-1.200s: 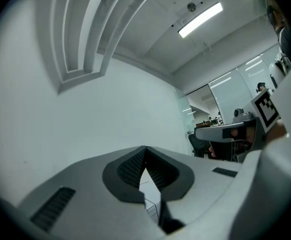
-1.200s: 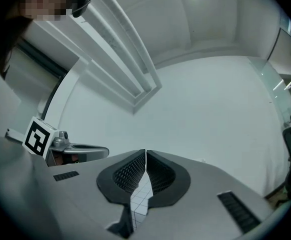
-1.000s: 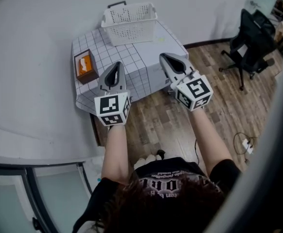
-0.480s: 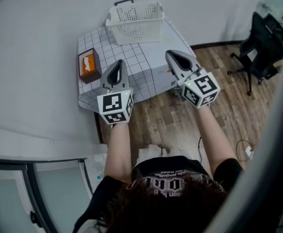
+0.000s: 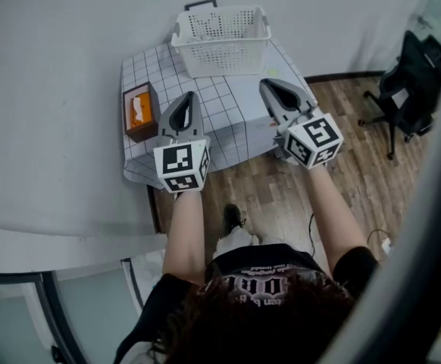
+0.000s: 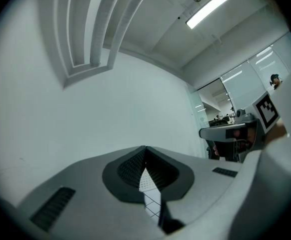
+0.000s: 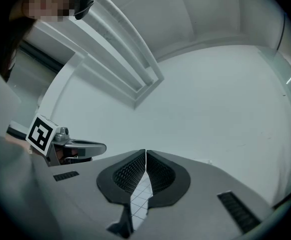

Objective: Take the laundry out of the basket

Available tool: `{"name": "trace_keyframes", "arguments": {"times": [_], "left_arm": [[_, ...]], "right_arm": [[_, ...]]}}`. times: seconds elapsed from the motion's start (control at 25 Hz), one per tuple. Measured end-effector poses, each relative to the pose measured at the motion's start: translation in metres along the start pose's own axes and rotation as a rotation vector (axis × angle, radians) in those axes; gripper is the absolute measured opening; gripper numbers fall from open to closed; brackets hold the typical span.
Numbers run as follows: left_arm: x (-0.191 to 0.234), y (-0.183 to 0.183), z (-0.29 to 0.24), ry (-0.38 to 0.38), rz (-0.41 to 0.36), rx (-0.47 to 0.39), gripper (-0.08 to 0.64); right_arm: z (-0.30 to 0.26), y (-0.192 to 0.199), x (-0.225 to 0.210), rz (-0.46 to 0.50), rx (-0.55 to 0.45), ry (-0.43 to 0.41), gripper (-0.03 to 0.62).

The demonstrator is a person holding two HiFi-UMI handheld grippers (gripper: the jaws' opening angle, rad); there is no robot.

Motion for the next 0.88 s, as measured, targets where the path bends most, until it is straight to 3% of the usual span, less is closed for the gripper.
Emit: {"name": "trace_keyframes", "arguments": {"times": [0.88], "left_arm": [[0.104, 0.044, -0.126, 0.043, 0.025, 0.04, 0.0]], "right_arm": [[-0.164, 0.036, -0.055, -0.026, 0.05, -0.009, 0.029]]}}
Point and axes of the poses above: the fingertips, and each gripper's own axes: z backward along the fingers, x to its left, y out of its underside, the point moved 8 cm from there along z, backward along the fingers, and after that the axes turned 2 degrees about -z, right-handed, at the moved point
